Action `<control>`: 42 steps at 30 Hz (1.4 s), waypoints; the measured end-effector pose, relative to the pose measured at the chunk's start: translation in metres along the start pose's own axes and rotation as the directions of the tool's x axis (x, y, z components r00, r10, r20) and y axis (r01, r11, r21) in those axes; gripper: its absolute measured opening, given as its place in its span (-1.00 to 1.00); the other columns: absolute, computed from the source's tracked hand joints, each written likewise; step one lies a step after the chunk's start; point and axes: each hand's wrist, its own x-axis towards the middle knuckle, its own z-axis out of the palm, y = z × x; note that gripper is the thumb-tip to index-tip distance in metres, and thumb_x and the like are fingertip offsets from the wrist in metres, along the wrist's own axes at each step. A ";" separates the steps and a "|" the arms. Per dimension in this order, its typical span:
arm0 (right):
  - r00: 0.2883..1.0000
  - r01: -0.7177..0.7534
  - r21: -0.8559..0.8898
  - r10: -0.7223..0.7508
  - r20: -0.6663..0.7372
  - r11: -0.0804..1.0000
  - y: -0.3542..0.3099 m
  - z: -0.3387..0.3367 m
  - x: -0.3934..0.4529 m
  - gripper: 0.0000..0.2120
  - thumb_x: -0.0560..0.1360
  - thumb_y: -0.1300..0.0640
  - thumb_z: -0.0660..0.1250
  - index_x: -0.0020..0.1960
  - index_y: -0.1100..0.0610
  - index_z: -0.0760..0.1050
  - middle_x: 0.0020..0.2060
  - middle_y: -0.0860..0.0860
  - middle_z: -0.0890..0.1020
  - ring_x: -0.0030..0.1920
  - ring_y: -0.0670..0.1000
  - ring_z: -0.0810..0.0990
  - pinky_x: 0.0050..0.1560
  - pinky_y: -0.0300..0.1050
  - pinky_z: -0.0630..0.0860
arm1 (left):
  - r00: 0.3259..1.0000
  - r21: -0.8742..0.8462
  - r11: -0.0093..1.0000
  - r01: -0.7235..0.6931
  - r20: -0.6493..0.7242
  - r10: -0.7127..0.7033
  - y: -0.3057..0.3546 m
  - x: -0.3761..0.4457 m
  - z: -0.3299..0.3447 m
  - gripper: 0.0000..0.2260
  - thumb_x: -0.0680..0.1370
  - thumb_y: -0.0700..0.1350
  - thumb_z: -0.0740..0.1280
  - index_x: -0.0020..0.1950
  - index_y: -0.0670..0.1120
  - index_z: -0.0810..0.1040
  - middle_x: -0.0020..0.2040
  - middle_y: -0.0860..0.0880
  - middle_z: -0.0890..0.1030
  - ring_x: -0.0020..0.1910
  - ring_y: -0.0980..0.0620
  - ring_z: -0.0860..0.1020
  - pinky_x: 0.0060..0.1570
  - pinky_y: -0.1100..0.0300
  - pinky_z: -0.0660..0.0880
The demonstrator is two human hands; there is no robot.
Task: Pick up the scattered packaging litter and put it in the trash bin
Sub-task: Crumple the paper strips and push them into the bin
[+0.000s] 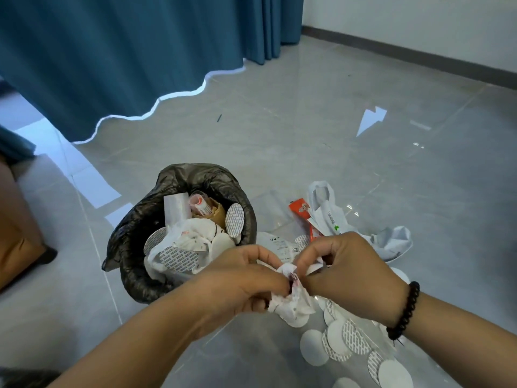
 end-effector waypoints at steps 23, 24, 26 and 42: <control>0.976 -0.020 0.801 0.187 -0.115 0.598 0.001 0.016 -0.019 -0.85 0.08 0.22 0.45 -0.34 0.15 0.69 -0.32 0.06 0.70 -0.36 -0.03 0.63 -0.37 -0.27 0.55 | 0.891 -0.304 0.866 -0.398 -0.351 0.286 -0.008 -0.003 0.021 -0.74 0.22 -0.24 0.43 -0.11 -0.12 0.71 -0.14 -0.15 0.71 -0.24 0.04 0.66 -0.25 0.28 0.61; 0.975 -0.024 0.790 0.188 -0.117 0.613 0.003 0.015 -0.018 -0.84 0.07 0.17 0.49 -0.33 0.13 0.69 -0.33 0.06 0.69 -0.35 -0.03 0.61 -0.37 -0.26 0.53 | 0.899 -0.348 0.853 -0.390 -0.346 0.270 -0.009 -0.003 0.020 -0.72 0.19 -0.22 0.42 -0.12 -0.13 0.71 -0.12 -0.15 0.71 -0.24 0.04 0.66 -0.27 0.29 0.61; 0.979 -0.004 0.755 0.157 -0.131 0.656 0.008 0.014 -0.016 -0.62 -0.03 -0.03 0.63 -0.27 0.10 0.70 -0.30 0.06 0.70 -0.30 -0.02 0.60 -0.32 -0.23 0.52 | 0.907 -0.396 0.834 -0.385 -0.330 0.262 -0.010 -0.004 0.019 -0.72 0.18 -0.23 0.42 -0.13 -0.14 0.72 -0.09 -0.15 0.71 -0.22 0.04 0.67 -0.32 0.31 0.60; 0.924 0.315 0.332 -0.209 -0.320 0.889 0.013 0.018 -0.020 -0.72 0.11 0.18 0.63 -0.24 0.03 0.62 -0.35 0.00 0.65 -0.33 -0.03 0.59 -0.22 -0.23 0.53 | 0.973 -0.625 0.754 -0.203 -0.042 0.226 -0.021 -0.018 0.013 -0.76 0.43 -0.24 0.36 0.06 -0.25 0.65 0.08 -0.24 0.65 0.03 -0.06 0.66 0.09 0.09 0.55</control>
